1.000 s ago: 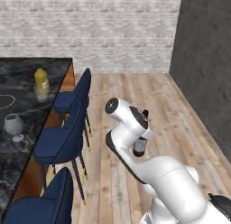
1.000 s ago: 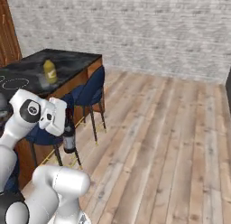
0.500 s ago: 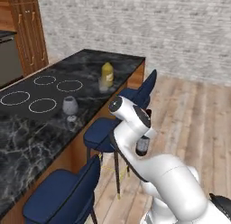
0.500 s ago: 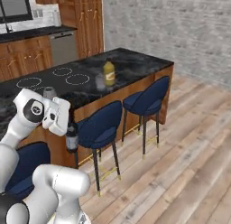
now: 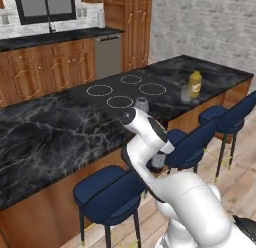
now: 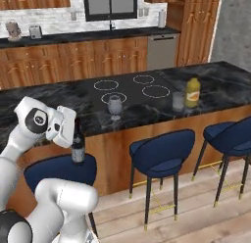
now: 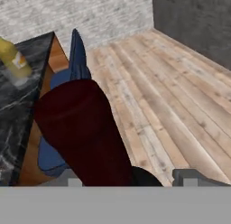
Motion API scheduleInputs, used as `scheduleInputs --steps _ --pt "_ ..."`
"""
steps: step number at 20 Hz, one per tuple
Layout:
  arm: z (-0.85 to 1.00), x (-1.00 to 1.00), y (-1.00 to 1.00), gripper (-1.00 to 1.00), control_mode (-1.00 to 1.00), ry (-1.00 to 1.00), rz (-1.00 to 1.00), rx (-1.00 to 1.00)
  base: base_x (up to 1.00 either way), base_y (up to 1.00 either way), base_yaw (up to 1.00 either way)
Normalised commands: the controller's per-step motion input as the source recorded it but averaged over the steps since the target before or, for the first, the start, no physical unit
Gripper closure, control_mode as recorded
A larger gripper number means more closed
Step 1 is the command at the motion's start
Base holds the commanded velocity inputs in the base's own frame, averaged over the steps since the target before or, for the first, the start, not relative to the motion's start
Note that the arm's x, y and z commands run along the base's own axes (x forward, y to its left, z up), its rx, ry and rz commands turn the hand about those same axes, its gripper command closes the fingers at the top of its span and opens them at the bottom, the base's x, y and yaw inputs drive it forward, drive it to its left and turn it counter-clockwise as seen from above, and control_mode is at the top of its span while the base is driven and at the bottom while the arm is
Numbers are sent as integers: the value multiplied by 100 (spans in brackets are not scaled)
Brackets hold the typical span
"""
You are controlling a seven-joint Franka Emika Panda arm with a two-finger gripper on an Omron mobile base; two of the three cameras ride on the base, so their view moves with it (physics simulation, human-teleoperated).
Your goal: There is a wine glass and glass cup on the dining counter. Place the wine bottle next to the wine glass and the juice bottle next to the glass cup.
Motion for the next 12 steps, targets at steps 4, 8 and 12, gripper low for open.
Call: scheduleInputs --steps 4,8,12 --pt "0 0 0 100 100 0 0 0 43 -16 58" --pt "0 0 0 100 100 0 0 0 33 -38 31" --pt "0 0 0 100 100 0 0 0 21 -55 16"
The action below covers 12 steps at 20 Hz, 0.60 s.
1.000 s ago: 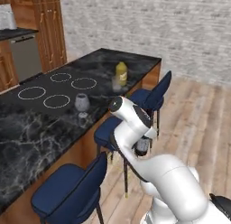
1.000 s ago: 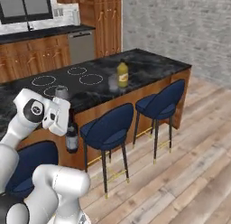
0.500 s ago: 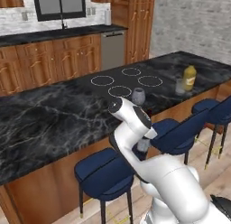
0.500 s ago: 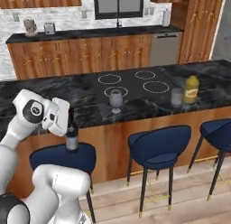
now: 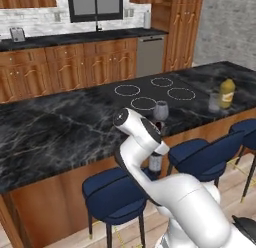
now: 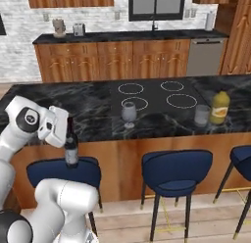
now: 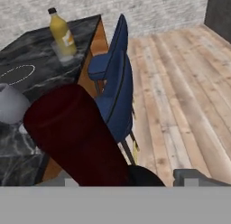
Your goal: There is a wine glass and glass cup on the dining counter. Place the wine bottle next to the wine glass and the juice bottle next to the glass cup.
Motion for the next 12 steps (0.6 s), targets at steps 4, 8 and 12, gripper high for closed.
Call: scheduleInputs --steps 4,8,12 --pt "0 0 0 100 100 0 0 0 14 -60 14" --pt "0 0 0 100 100 0 0 0 20 -53 19" --pt "0 0 0 100 100 0 0 0 31 -40 29"
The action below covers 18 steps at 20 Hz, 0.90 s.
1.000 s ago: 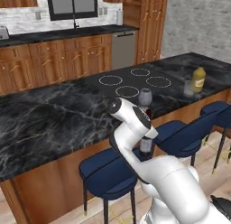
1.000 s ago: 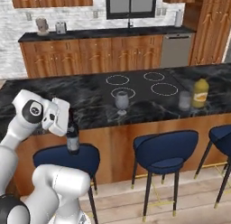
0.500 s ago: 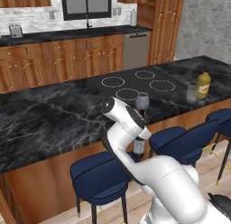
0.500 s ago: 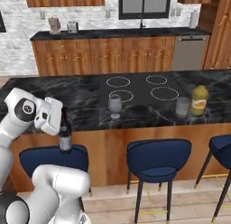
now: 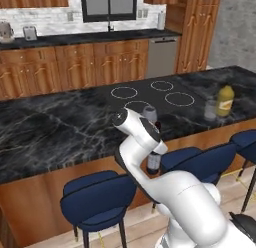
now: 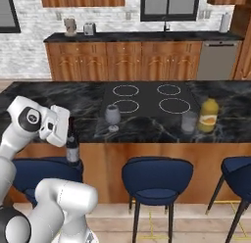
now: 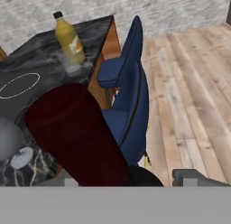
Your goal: There is a wine glass and glass cup on the dining counter. Place the wine bottle next to the wine glass and the juice bottle next to the glass cup.
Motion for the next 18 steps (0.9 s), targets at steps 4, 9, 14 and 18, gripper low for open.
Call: scheduleInputs --steps 4,9,14,18 --pt "0 0 0 100 100 0 0 0 40 -29 38" --pt "0 0 0 100 100 0 0 0 48 -28 31" --pt "0 0 0 100 100 0 0 0 50 -23 26" --pt "0 0 0 100 100 0 0 0 17 -12 11"
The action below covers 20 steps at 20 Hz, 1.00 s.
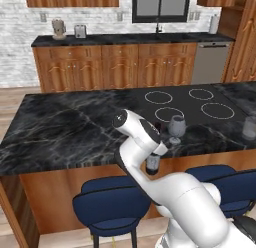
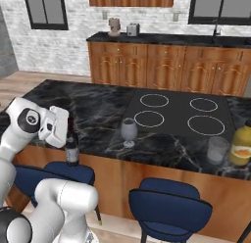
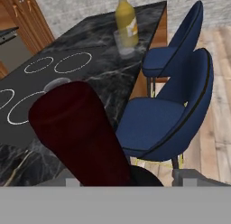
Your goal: There is a wine glass and glass cup on the dining counter. Place the wine bottle next to the wine glass and the juice bottle next to the glass cup.
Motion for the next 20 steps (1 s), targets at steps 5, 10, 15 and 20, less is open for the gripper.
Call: scheduleInputs --steps 5,10,15,20 --pt "0 0 0 100 100 0 0 0 0 -1 1" --pt "0 0 0 100 100 0 0 0 0 0 0" --pt "0 0 0 100 100 0 0 0 0 0 1" --pt "0 0 0 100 100 0 0 0 0 0 4"
